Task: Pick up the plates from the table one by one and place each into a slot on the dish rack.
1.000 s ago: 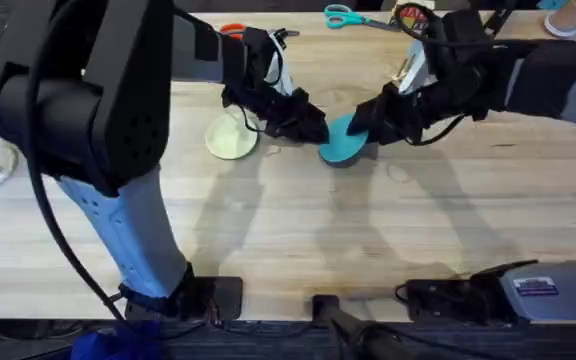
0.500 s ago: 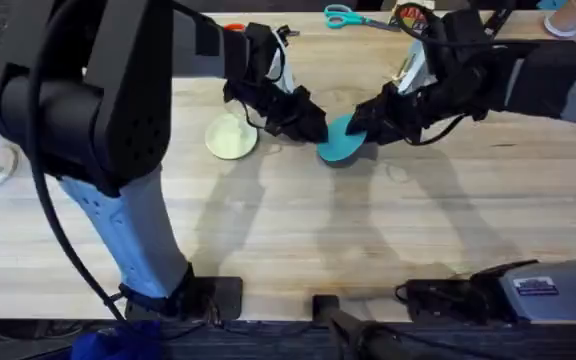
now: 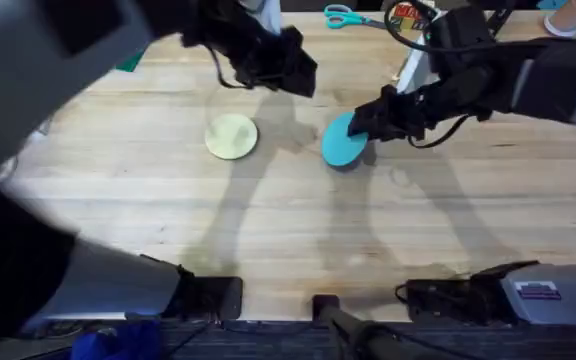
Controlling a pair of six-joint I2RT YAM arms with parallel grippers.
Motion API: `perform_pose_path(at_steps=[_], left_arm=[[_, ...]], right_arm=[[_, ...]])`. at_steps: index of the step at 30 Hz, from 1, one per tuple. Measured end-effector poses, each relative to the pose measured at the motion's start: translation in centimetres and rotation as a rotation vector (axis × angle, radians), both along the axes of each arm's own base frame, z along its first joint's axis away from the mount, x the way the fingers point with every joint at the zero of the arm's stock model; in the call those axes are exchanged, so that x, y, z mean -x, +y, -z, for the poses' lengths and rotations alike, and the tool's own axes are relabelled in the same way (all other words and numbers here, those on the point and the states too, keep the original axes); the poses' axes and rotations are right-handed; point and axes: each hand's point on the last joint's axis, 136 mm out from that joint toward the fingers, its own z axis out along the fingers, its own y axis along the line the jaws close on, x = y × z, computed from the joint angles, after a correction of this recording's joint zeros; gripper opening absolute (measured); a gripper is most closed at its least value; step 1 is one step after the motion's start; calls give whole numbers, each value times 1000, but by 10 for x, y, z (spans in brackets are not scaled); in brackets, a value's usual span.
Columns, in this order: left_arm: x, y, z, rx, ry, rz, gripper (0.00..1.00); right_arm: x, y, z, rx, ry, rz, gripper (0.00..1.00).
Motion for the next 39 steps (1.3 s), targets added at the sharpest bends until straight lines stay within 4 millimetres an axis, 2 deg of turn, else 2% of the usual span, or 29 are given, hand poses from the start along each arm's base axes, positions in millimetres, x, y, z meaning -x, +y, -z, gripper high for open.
perform_pose_path(at_steps=[3,6,14,21,25,31,32,33,37,38,39], left_arm=[[14,17,-26,-42,-53,-26,40],[24,34,-43,-90,-97,-64,40],[67,83,-79,-218,-186,-129,41],[94,112,-83,-322,-179,-168,41],[98,123,-79,-381,-165,-183,40],[96,127,-79,-405,-174,-195,41],[96,128,-79,-409,-178,-190,123],[96,128,-79,-410,-177,-191,248],[96,128,-79,-412,-178,-192,884],[96,128,-79,-411,-177,-193,964],[96,128,-79,-412,-178,-192,985]], right_arm=[[-1,-6,-16,45,-90,-35,29],[-5,-11,-39,78,-196,-79,29],[-13,-20,-117,197,-528,-234,29],[-19,-36,-168,389,-744,-356,28],[-23,-45,-189,505,-820,-426,28],[-25,-59,-213,657,-886,-509,28],[-27,-63,-217,676,-895,-510,28],[-27,-66,-220,690,-900,-509,28],[-28,-82,-230,736,-892,-491,28],[-28,-85,-231,744,-889,-485,28],[-29,-88,-233,750,-889,-482,28]])
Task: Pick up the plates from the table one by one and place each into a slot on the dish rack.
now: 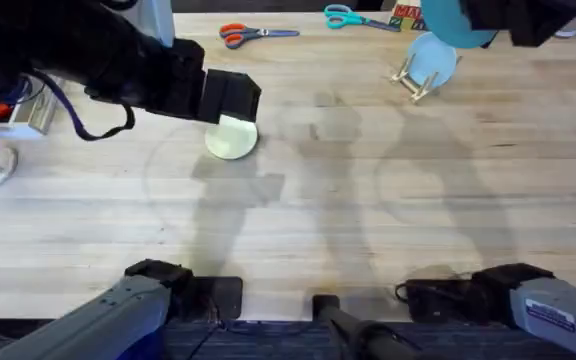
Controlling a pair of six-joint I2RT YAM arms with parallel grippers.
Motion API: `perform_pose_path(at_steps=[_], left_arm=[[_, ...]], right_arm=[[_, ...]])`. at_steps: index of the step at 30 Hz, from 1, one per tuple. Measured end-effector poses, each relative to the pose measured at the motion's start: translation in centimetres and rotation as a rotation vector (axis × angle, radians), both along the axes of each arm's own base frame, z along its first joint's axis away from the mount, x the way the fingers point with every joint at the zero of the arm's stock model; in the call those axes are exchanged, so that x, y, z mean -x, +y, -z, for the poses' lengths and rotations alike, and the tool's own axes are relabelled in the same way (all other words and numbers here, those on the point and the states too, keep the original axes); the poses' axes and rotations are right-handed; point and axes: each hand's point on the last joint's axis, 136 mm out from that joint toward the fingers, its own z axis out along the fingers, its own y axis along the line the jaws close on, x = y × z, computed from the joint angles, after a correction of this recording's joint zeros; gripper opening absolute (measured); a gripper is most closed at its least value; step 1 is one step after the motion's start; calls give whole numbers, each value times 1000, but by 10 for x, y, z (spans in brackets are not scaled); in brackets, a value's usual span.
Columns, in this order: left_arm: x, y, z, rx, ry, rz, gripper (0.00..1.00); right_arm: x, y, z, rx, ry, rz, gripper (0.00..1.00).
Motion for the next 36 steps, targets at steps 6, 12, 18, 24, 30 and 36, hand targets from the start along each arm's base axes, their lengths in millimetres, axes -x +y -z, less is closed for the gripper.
perform_pose_path(at_steps=[6,12,18,24,30,36], left_arm=[[0,0,0,-2,-1,0,992],[0,0,0,-2,0,0,993],[0,0,0,-2,0,0,993],[0,0,0,-2,0,0,994],[0,0,0,-2,0,0,993],[0,0,0,-2,0,0,993]], right_arm=[[1,-11,1,13,11,22,28],[6,-14,8,21,49,25,28],[5,-27,7,-17,53,48,28],[3,-45,7,-52,54,88,28],[-3,-44,0,-58,18,77,28],[-19,-44,6,-50,16,66,28]])
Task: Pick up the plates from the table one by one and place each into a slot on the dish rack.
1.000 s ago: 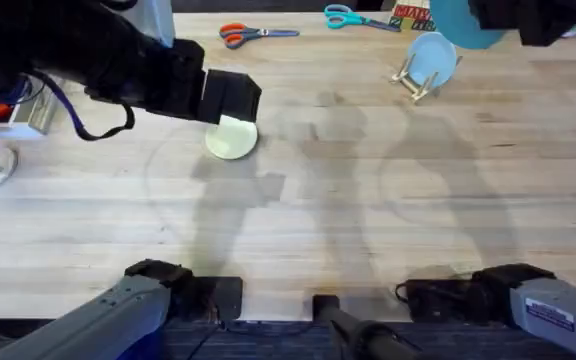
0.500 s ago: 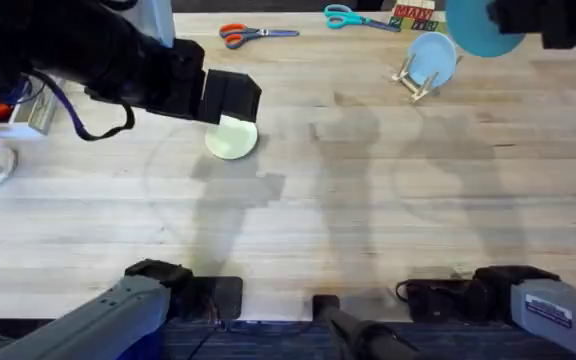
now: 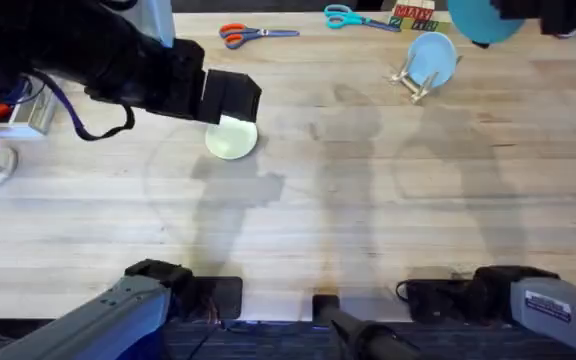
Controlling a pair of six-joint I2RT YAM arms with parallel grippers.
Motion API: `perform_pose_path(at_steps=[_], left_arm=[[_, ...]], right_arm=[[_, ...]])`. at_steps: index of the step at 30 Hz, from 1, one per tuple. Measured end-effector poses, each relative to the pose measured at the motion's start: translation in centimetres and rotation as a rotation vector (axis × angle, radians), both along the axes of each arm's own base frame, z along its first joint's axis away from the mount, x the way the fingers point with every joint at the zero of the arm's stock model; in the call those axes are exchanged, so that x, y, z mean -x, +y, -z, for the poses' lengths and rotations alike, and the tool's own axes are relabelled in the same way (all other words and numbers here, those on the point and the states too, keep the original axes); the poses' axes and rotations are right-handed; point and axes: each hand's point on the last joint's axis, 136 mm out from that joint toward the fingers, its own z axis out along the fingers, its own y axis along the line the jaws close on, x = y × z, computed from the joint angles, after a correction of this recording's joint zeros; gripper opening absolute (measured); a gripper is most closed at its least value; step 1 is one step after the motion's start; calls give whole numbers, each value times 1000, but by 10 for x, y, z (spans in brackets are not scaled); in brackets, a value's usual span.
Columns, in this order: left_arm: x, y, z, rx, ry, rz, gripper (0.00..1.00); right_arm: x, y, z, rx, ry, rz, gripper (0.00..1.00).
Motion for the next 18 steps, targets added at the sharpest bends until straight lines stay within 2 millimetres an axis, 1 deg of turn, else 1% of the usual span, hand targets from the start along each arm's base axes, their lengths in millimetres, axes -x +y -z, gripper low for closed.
perform_pose_path(at_steps=[5,10,13,14,18], left_arm=[[0,0,0,0,0,0,993],[0,0,0,0,0,0,993],[0,0,0,0,0,0,993],[0,0,0,0,0,0,993],[0,0,0,0,0,0,993]], right_arm=[[-19,0,18,2,33,-2,28],[-35,-2,17,12,-3,1,28],[-37,-7,16,37,-13,23,28],[-38,-12,17,60,-12,41,28],[-38,-15,17,75,-12,53,28]])
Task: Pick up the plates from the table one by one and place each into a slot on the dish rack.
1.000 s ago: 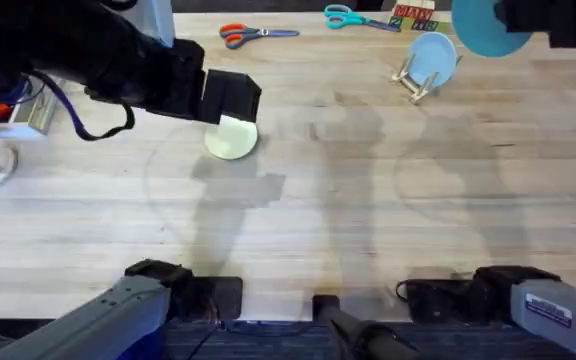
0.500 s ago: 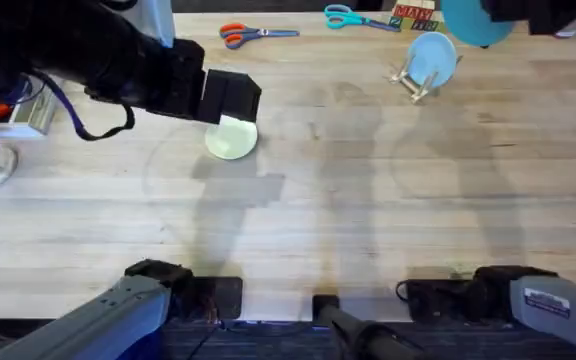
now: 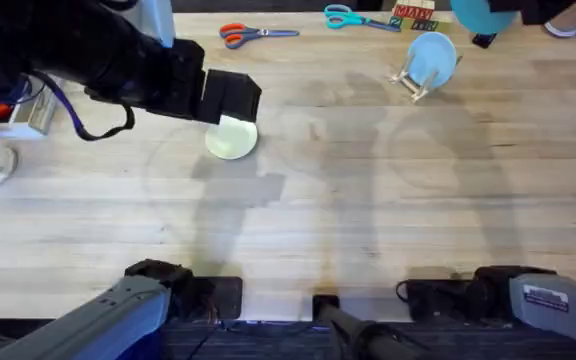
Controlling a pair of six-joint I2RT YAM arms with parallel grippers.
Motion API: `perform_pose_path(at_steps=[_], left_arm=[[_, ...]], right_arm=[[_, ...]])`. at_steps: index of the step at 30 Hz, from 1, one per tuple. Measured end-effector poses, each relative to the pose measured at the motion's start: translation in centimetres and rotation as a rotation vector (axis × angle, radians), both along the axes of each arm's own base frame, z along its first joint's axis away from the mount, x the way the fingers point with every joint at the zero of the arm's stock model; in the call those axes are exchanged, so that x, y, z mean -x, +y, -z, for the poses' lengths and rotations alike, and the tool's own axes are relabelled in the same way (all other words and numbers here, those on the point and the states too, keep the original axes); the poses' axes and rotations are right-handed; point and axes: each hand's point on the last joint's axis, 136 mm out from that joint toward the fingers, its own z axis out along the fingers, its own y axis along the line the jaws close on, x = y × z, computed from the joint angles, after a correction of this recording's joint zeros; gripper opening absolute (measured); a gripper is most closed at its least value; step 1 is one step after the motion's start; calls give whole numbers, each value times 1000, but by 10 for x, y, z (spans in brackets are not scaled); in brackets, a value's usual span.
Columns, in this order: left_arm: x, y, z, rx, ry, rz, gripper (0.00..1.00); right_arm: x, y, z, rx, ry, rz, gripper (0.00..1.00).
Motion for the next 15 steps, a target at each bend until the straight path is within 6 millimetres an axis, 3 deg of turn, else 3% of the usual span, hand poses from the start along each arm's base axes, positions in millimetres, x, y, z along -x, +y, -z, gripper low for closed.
perform_pose_path(at_steps=[8,15], left_arm=[[0,0,0,0,0,0,993],[0,0,0,0,0,0,993]], right_arm=[[-1,-1,1,9,0,-1,28],[-11,-2,25,15,62,1,27]])
